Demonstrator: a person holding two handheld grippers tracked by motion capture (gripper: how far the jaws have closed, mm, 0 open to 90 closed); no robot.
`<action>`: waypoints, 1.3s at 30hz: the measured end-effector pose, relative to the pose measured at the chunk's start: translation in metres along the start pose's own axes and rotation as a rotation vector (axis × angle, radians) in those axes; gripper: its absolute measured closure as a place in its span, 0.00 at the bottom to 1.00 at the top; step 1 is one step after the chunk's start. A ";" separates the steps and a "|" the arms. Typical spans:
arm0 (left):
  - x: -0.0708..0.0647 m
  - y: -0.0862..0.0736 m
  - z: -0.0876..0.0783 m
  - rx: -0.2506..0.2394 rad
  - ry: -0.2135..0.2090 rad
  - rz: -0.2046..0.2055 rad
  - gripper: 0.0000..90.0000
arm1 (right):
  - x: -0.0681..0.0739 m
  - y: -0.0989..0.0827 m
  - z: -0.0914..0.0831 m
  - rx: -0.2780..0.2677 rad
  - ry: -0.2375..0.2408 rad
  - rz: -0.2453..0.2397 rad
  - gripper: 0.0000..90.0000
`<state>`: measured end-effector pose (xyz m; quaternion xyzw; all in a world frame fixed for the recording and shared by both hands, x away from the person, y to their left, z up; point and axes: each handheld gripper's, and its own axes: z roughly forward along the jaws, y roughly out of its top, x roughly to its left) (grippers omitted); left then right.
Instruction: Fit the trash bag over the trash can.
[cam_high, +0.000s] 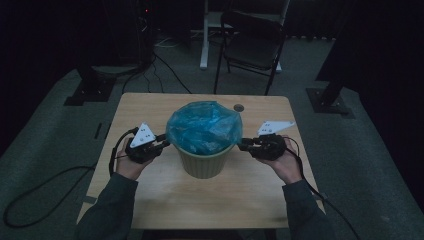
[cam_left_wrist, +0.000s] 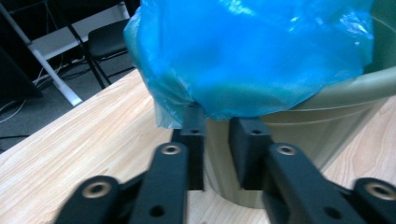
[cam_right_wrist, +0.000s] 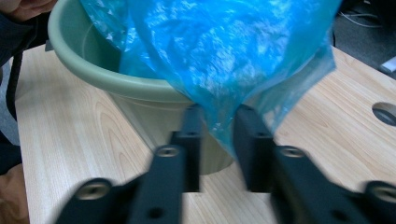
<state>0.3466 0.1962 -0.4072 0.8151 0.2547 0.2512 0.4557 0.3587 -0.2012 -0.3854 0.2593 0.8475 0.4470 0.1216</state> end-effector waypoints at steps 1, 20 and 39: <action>-0.002 0.000 0.000 0.001 0.004 0.010 0.90 | 0.002 0.000 0.001 0.000 0.010 -0.005 0.93; -0.032 -0.006 0.013 0.048 -0.074 0.129 1.00 | 0.017 -0.004 0.022 0.076 0.081 -0.090 1.00; -0.004 -0.035 0.007 0.069 -0.049 -0.017 0.88 | -0.001 -0.027 0.020 0.113 0.063 -0.017 0.82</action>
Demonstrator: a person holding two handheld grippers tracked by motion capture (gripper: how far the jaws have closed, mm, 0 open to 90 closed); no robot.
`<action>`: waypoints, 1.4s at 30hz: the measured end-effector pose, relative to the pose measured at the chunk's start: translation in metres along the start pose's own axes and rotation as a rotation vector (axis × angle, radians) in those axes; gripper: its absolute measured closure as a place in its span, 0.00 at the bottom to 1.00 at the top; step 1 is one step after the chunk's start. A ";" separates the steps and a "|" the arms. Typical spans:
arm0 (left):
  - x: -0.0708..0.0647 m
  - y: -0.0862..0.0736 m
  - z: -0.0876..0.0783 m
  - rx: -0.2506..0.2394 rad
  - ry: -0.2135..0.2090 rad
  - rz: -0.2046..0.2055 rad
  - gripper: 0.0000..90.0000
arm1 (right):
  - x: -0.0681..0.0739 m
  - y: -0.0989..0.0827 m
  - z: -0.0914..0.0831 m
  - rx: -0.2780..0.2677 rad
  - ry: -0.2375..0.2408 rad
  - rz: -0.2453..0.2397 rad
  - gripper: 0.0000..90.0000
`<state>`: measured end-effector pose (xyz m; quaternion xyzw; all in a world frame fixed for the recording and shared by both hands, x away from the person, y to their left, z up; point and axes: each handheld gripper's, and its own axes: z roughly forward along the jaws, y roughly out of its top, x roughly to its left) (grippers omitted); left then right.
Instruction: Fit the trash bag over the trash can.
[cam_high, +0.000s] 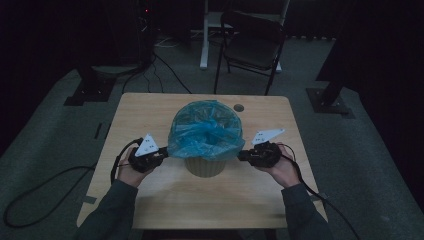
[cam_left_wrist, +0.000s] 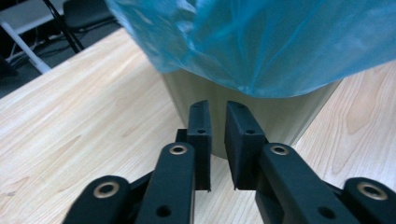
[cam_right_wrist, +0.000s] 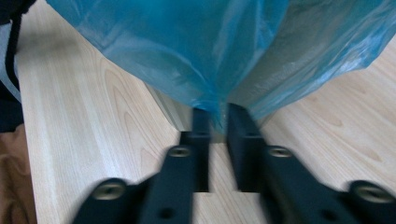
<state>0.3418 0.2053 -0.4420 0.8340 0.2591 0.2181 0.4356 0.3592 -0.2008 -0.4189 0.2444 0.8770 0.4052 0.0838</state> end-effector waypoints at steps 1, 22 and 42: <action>0.001 0.000 -0.004 -0.014 0.000 -0.006 0.86 | 0.001 0.000 -0.003 -0.008 -0.001 -0.002 0.79; 0.007 0.018 -0.039 -0.128 -0.069 -0.014 0.73 | 0.001 0.004 -0.037 -0.099 0.012 0.008 0.65; 0.014 0.028 -0.046 -0.152 -0.214 -0.038 0.69 | 0.001 0.011 -0.040 -0.124 0.023 0.008 0.65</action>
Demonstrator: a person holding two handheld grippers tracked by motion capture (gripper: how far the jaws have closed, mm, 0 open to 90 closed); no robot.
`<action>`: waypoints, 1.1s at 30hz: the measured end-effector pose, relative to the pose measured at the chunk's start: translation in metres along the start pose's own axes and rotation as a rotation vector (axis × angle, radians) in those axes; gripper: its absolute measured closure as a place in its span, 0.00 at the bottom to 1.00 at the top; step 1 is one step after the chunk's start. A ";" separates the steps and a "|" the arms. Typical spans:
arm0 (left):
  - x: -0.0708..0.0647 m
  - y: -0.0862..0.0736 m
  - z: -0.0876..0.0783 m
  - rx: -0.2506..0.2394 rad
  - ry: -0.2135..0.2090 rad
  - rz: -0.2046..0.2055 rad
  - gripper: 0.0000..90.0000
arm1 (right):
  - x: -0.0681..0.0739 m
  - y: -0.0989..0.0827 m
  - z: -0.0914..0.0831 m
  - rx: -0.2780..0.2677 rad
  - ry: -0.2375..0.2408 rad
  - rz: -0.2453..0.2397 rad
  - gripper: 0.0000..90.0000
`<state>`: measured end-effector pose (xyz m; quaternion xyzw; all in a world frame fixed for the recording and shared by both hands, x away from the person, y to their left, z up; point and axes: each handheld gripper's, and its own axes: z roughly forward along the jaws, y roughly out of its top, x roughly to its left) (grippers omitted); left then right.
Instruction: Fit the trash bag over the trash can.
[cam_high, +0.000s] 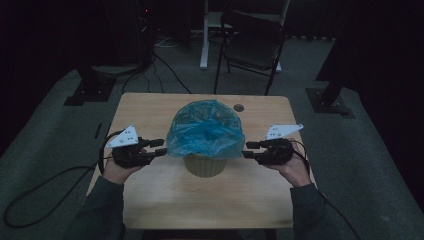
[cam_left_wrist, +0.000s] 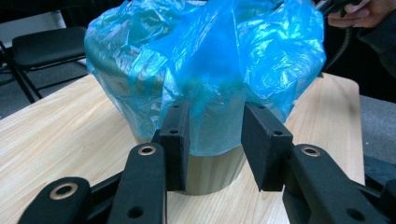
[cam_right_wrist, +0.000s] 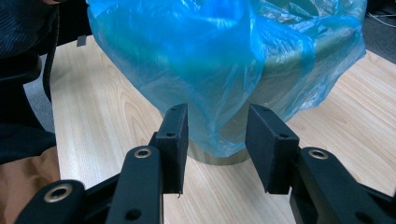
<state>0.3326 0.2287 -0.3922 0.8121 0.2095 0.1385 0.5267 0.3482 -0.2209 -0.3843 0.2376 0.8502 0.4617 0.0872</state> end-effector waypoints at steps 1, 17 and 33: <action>0.000 0.001 -0.001 -0.007 -0.012 -0.003 0.69 | 0.000 0.000 0.000 -0.003 0.001 0.001 0.65; 0.002 0.009 -0.008 -0.035 -0.049 -0.005 0.68 | -0.001 0.007 -0.003 -0.039 0.020 0.011 0.65; -0.003 0.021 0.008 -0.039 -0.074 0.007 0.75 | -0.004 0.016 0.000 -0.102 0.047 0.056 0.70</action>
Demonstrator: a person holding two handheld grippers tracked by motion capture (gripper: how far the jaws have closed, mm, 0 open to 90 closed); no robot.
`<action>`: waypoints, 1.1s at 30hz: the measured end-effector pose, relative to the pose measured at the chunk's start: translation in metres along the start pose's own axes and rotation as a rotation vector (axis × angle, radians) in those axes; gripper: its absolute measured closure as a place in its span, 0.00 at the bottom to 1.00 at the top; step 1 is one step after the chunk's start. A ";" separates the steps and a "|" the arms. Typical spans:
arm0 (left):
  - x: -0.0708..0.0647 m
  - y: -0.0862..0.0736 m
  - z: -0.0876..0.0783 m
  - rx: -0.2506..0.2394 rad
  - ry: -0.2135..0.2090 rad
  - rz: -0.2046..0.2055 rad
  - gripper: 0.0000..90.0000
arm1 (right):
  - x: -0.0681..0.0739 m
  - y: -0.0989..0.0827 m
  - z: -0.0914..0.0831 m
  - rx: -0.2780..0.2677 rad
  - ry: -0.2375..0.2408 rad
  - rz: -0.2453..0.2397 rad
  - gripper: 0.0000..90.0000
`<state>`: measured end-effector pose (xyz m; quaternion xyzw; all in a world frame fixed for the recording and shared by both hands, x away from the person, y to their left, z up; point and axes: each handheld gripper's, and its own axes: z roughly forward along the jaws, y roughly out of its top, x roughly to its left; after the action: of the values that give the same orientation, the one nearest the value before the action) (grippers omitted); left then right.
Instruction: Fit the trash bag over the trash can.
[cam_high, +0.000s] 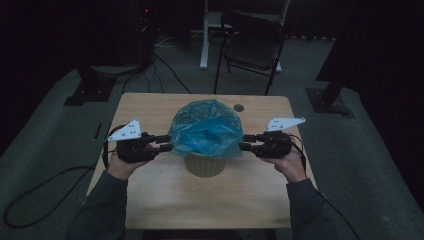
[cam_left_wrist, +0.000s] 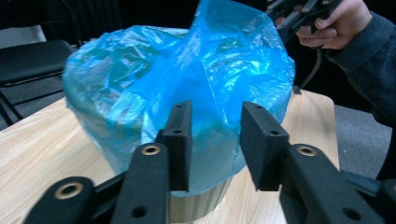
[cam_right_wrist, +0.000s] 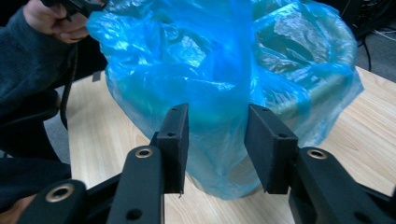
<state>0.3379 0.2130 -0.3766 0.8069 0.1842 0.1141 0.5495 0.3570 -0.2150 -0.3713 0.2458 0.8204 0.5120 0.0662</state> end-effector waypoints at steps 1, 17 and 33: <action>-0.001 0.000 0.001 0.004 0.005 0.007 0.77 | 0.000 0.000 0.001 0.000 0.004 0.000 0.73; -0.005 -0.020 0.016 0.073 -0.051 0.010 1.00 | 0.006 -0.016 0.018 0.098 0.091 -0.036 0.96; -0.005 -0.032 0.029 0.148 -0.047 0.027 1.00 | 0.003 -0.014 0.000 0.021 0.076 -0.012 0.66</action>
<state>0.3391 0.1963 -0.4168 0.8502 0.1682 0.0888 0.4908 0.3497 -0.2188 -0.3835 0.2218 0.8293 0.5117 0.0354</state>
